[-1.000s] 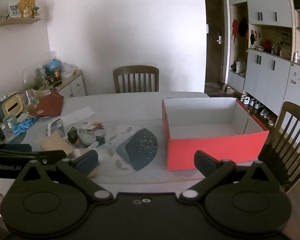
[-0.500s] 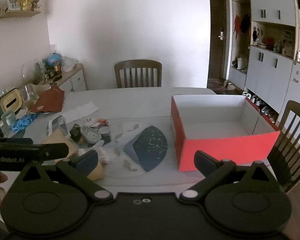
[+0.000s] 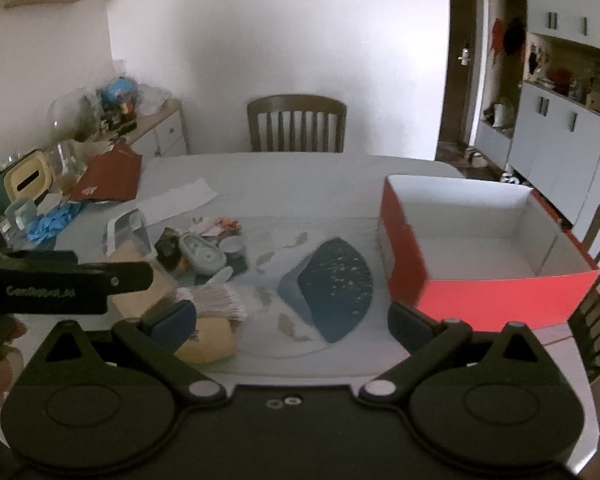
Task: Organize objects
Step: 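Move both grippers toward the bread bag and yellow bottle on the table, then grasp the bread bag with the left gripper while the right gripper grasps the yellow bottle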
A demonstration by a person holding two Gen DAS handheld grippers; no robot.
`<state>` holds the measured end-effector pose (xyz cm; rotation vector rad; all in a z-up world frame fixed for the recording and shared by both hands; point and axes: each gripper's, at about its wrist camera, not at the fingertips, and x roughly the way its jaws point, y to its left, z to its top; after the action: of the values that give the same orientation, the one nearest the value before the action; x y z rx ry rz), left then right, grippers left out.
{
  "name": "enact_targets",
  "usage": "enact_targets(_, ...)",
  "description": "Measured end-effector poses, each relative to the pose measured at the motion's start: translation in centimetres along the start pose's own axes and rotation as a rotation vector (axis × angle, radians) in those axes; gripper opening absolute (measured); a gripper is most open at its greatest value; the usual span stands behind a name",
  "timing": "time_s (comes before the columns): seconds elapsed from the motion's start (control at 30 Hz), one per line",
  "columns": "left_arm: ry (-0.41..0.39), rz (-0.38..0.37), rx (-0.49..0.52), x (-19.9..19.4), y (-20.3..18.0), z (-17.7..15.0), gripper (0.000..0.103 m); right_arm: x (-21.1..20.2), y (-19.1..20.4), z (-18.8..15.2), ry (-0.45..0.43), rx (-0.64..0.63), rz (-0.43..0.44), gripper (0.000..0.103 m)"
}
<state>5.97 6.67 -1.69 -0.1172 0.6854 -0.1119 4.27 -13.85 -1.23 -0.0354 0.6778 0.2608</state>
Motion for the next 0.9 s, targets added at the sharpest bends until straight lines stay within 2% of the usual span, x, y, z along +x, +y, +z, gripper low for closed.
enact_targets(0.3, 0.037, 0.062, 0.022, 3.2, 4.2, -0.5, 0.103, 3.7, 2.0, 0.2, 0.077, -0.035, 0.038, 0.102)
enact_targets(0.47, 0.064, 0.126, 0.055, 5.4, 6.6, -0.8, 0.103, 5.9, 3.5, 0.0, 0.119, -0.087, 0.07, 0.101)
enact_targets(0.6, 0.084, 0.167, 0.027, 6.6, 8.7, -0.8, 0.103, 7.5, 4.6, -0.1, 0.151, -0.121, 0.08, 0.101)
enact_targets(0.9, 0.201, 0.075, -0.027, 10.2, 12.0, -1.7, 0.103, 11.4, 6.8, -0.5, 0.226, -0.183, 0.099, 0.1)
